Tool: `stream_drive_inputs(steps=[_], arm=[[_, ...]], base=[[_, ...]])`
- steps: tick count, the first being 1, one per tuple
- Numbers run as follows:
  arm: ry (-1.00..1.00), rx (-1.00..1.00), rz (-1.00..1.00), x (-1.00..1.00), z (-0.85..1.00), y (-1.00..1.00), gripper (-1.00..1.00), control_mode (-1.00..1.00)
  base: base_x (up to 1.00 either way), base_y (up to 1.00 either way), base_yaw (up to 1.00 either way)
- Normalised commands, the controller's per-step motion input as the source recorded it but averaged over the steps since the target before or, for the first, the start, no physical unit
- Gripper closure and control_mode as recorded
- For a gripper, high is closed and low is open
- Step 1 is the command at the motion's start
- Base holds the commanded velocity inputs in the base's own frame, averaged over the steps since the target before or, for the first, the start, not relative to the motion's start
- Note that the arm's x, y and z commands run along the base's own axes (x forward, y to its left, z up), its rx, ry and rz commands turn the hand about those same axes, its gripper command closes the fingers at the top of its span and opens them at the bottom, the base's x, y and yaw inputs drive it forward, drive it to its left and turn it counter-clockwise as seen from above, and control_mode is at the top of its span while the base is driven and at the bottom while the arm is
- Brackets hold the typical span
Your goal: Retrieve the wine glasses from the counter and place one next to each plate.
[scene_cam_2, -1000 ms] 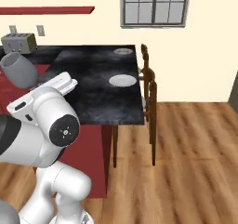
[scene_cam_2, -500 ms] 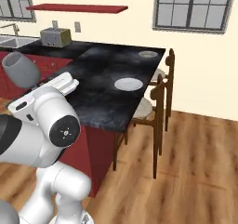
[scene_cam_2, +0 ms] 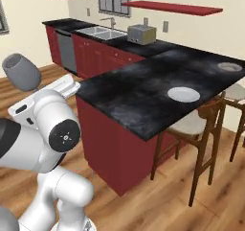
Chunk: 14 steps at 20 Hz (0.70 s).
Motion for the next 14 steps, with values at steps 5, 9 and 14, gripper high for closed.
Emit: stream_drive_inputs(steps=[5,9,14], arm=[[0.00,0.00,0.00,0.00,0.00,0.00,1.00,1.00],[0.00,0.00,0.00,0.00,0.00,0.00,1.00,1.00],[0.00,0.00,0.00,0.00,0.00,0.00,1.00,1.00]], base=[[-0.96,-0.98,0.68],[-1.00,-1.00,0.51],[-0.96,-1.00,0.44]])
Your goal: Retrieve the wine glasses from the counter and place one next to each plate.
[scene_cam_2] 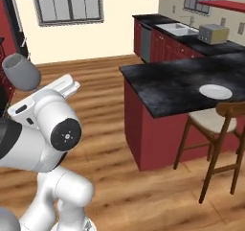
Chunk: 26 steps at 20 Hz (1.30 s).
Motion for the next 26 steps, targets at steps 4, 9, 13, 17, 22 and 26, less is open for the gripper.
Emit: stream_drive_inputs(steps=[4,9,13,17,22,26], arm=[[0.00,0.00,0.00,0.00,0.00,0.00,1.00,1.00],[0.00,0.00,0.00,0.00,0.00,0.00,1.00,1.00],[0.00,0.00,0.00,0.00,0.00,0.00,1.00,1.00],[0.00,0.00,0.00,0.00,0.00,0.00,1.00,1.00],[0.00,0.00,0.00,0.00,0.00,0.00,1.00,1.00],[0.00,0.00,0.00,0.00,0.00,0.00,1.00,1.00]], base=[[-0.79,-1.00,0.32],[-0.37,-1.00,0.23],[-0.13,-1.00,0.23],[0.00,-1.00,0.35],[0.00,-1.00,0.37],[-0.02,-1.00,0.20]])
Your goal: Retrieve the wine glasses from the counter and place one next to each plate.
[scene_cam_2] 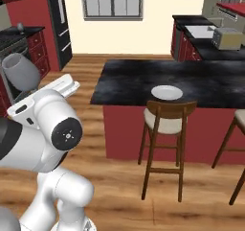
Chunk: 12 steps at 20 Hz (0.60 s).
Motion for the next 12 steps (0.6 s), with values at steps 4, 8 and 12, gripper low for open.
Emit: stream_drive_inputs(steps=[4,8,12], arm=[[0.00,0.00,0.00,0.00,0.00,0.00,1.00,1.00],[0.00,0.00,0.00,0.00,0.00,0.00,1.00,1.00],[0.00,0.00,0.00,0.00,0.00,0.00,1.00,1.00]], base=[[-0.13,-1.00,0.02],[0.00,-1.00,0.00],[0.02,-1.00,0.02]])
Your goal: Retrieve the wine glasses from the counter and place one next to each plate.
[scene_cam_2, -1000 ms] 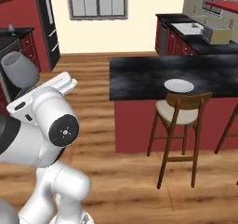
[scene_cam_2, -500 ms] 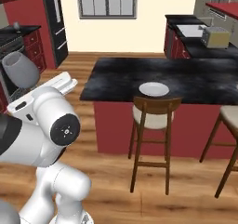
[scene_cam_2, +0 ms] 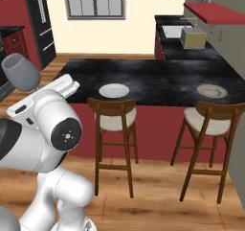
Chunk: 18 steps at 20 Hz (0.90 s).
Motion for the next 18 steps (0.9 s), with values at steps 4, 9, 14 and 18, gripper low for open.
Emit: stream_drive_inputs(steps=[4,9,14,18], arm=[[0.00,0.00,0.00,0.00,0.00,0.00,1.00,1.00],[0.00,0.00,0.00,0.00,0.00,0.00,1.00,1.00],[0.00,0.00,0.00,0.00,0.00,0.00,1.00,1.00],[0.00,0.00,0.00,0.00,0.00,0.00,1.00,1.00]], base=[[0.75,-0.82,0.10],[1.00,-0.44,0.21],[0.74,-0.40,0.29],[0.81,-0.49,0.34]])
